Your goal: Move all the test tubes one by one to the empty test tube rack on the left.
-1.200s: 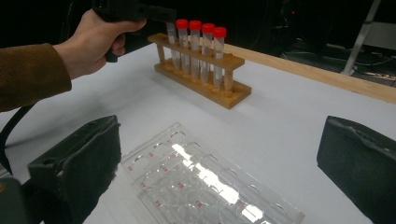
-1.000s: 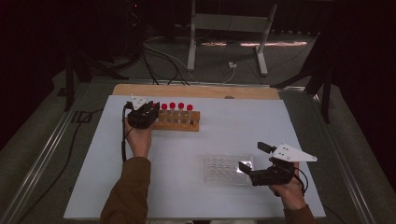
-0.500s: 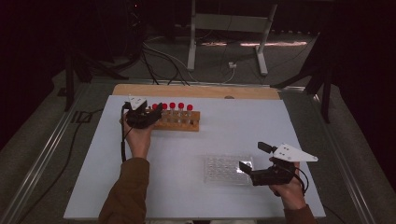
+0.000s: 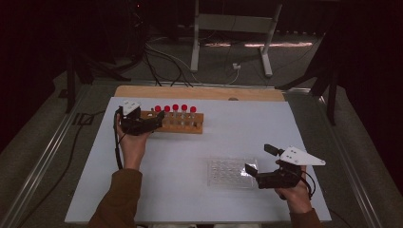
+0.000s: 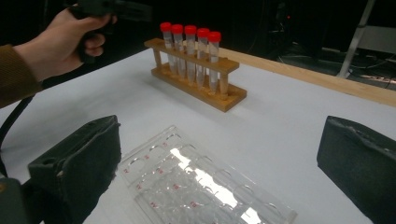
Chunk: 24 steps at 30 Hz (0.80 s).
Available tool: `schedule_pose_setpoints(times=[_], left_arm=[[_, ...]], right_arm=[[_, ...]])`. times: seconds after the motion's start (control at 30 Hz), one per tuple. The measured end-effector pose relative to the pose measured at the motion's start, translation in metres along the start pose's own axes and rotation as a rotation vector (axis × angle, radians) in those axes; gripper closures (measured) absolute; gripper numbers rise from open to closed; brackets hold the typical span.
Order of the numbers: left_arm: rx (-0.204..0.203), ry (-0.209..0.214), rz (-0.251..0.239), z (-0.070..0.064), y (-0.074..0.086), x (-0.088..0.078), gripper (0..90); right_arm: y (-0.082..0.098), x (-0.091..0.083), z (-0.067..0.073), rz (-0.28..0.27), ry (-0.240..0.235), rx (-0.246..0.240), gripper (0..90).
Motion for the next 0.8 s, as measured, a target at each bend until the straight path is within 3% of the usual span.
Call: schedule_pose_setpoints(times=[0.27,0.53,0.67,0.8], left_arm=[[0.017,0.049,-0.045,-0.004,0.005,-0.047,1.2],[0.067,0.091,-0.056,-0.010,0.023,-0.086,0.6],[0.114,0.105,-0.062,-0.015,0.032,-0.102,0.6],[0.137,0.115,-0.098,-0.019,0.036,-0.119,0.6]], right_arm=[[0.000,-0.003,-0.003,-0.029,0.008,0.003,0.0],[0.004,-0.003,-0.006,-0.032,0.041,-0.020,0.0],[0.007,-0.003,-0.010,-0.037,0.057,-0.025,0.0],[0.009,-0.006,-0.015,-0.046,0.077,-0.023,0.0]])
Point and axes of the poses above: each handheld gripper's, and its own axes: x roughly forward along the jaws, y roughly out of its underside, z roughly to its left, the point moved 10 cm from there along x, roughly forward along the jaws, and after that the axes turned 6 degrees about -z, right-handed, at the moved point
